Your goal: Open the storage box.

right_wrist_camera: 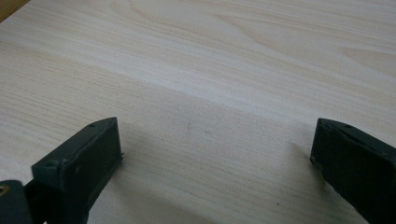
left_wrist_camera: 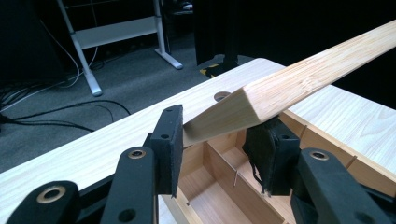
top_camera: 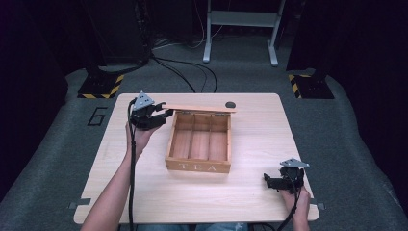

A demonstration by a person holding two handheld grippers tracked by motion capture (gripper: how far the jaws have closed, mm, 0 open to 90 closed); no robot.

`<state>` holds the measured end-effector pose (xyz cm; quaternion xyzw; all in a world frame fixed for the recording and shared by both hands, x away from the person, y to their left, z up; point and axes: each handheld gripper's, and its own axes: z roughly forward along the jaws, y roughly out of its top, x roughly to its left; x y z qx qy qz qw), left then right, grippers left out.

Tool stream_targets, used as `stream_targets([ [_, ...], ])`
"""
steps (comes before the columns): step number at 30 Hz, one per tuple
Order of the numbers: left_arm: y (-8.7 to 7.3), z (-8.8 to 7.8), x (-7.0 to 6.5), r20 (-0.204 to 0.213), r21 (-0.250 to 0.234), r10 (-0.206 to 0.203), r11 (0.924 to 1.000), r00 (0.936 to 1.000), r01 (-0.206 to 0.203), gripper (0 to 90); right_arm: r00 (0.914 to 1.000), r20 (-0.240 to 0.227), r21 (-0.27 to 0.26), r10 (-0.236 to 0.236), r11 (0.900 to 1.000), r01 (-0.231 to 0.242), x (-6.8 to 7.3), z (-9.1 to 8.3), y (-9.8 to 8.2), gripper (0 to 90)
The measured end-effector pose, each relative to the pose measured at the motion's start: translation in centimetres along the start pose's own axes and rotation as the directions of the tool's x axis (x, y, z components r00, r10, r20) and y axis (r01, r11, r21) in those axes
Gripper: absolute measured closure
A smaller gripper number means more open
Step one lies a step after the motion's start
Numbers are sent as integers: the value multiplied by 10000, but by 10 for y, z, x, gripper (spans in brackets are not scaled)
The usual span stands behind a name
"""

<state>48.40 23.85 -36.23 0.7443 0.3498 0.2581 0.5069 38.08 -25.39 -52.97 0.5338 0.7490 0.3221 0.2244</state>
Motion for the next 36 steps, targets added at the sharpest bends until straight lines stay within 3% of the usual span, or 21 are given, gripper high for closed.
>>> stream_targets([
  [36, -3, -2, -2, 5, 39, 73, 10000, 10000, -73, 566, 10000, -6, -4, -14, 10000, 14, 0, 0, 0, 14],
])
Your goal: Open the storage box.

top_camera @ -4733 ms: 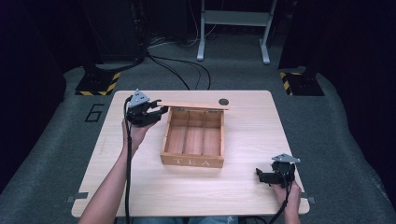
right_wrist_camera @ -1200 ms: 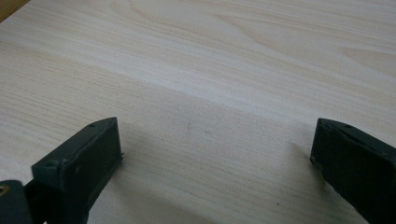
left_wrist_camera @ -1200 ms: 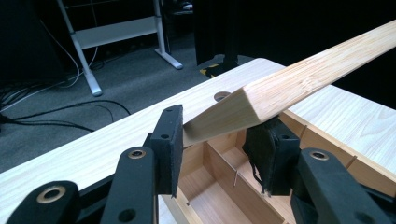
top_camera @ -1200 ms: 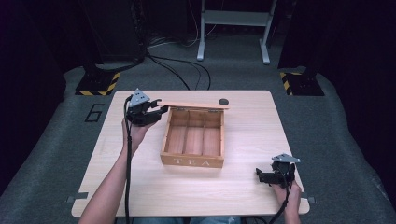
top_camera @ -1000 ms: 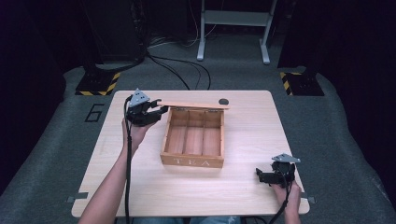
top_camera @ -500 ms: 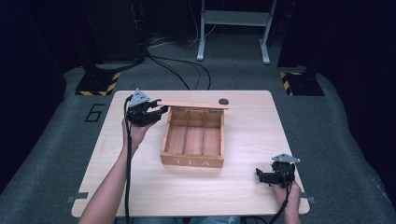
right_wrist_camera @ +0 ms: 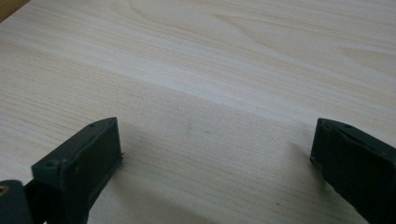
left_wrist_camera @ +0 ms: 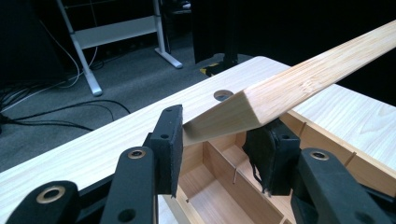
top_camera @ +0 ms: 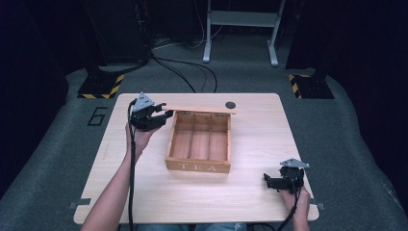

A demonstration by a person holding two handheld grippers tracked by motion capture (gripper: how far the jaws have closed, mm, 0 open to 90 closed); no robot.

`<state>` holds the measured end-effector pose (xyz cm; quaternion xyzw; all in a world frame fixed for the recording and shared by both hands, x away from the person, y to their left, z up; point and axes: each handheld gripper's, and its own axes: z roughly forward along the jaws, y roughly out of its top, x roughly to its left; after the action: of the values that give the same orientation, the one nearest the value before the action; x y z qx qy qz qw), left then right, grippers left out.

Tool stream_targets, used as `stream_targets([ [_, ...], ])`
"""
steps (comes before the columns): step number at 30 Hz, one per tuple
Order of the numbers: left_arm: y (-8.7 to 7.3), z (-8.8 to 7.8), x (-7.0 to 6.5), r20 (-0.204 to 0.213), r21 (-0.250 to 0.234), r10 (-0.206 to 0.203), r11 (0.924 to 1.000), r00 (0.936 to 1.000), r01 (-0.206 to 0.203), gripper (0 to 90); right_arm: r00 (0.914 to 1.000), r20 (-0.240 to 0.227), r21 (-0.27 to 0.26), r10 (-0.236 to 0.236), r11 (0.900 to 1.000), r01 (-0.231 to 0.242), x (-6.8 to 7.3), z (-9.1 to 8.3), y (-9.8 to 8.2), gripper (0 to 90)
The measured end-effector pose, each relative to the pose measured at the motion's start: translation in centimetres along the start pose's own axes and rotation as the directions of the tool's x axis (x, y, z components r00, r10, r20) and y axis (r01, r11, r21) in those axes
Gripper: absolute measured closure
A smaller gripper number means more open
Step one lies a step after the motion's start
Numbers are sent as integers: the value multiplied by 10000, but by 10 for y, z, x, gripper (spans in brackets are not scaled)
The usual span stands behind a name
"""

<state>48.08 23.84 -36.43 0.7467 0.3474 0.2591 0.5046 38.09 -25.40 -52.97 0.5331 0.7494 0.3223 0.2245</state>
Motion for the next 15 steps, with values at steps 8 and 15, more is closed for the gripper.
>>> stream_targets([
  [8, -12, -5, -5, 63, 91, 207, 9997, 9998, -207, 558, 10000, 2, -2, 2, 10000, -2, 0, 0, 0, 14],
  [15, -26, -9, -12, 53, 136, 204, 9997, 9998, -205, 549, 10000, 4, -10, -25, 10000, 25, 0, 0, 0, 15],
])
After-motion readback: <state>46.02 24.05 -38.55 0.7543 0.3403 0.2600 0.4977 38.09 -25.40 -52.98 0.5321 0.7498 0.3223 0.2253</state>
